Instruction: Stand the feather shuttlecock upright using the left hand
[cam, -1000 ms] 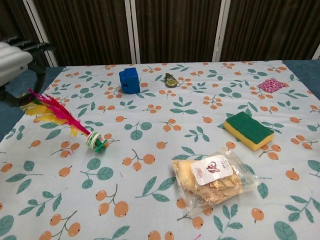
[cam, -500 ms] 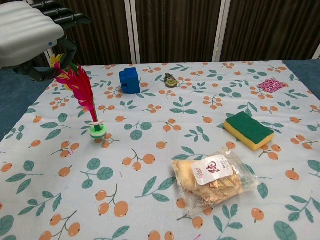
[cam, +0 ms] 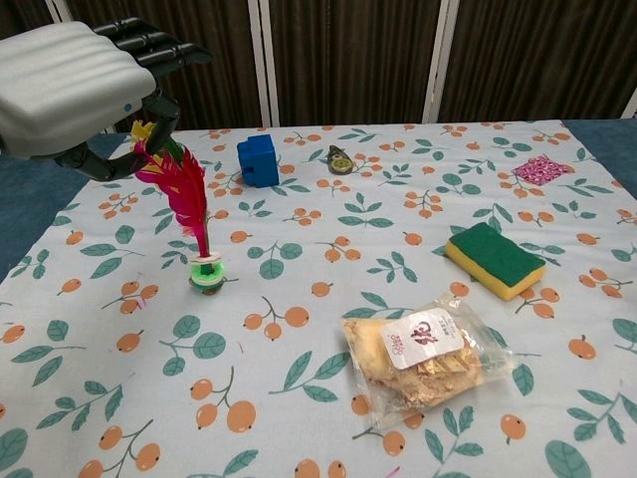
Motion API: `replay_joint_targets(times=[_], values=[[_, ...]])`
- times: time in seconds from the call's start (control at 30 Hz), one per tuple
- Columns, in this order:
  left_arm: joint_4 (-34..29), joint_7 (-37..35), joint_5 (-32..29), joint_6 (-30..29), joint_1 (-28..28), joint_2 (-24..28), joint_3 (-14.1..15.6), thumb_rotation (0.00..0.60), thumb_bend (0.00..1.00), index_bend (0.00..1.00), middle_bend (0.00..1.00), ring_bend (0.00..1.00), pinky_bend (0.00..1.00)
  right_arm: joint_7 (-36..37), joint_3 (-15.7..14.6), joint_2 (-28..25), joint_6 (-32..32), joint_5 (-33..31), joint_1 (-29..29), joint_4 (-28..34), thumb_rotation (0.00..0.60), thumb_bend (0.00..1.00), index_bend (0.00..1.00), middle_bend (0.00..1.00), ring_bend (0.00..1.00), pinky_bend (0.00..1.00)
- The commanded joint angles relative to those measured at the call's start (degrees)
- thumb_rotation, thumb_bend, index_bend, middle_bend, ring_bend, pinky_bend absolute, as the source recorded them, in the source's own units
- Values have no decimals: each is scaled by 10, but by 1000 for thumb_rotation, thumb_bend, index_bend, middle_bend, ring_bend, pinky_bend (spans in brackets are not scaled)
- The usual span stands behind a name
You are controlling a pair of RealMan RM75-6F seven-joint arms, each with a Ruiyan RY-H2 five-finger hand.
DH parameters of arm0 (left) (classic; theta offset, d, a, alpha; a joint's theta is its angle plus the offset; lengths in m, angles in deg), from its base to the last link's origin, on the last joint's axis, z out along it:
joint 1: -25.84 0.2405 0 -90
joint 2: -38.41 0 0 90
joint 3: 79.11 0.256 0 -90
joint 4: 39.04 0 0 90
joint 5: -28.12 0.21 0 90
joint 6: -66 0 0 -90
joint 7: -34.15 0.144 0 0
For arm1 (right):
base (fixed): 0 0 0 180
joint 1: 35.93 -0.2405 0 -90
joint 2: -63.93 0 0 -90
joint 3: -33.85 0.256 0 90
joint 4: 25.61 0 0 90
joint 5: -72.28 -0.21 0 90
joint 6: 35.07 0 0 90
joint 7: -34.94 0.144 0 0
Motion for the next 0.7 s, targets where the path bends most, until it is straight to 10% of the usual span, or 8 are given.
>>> replay_joint_targets(times=[0.03,0.7], values=[[-3,1,-1,0,-3,-5,-1,600,445,662,0,0,30,1,0,-1,-1,-1,0,0,600,81,38,0,0,0],[-8,1,8,0,-7,-18,13,600,429,579,0,0,29,5,0,-2,1,0,1,0,600,82,38,0,0,0]])
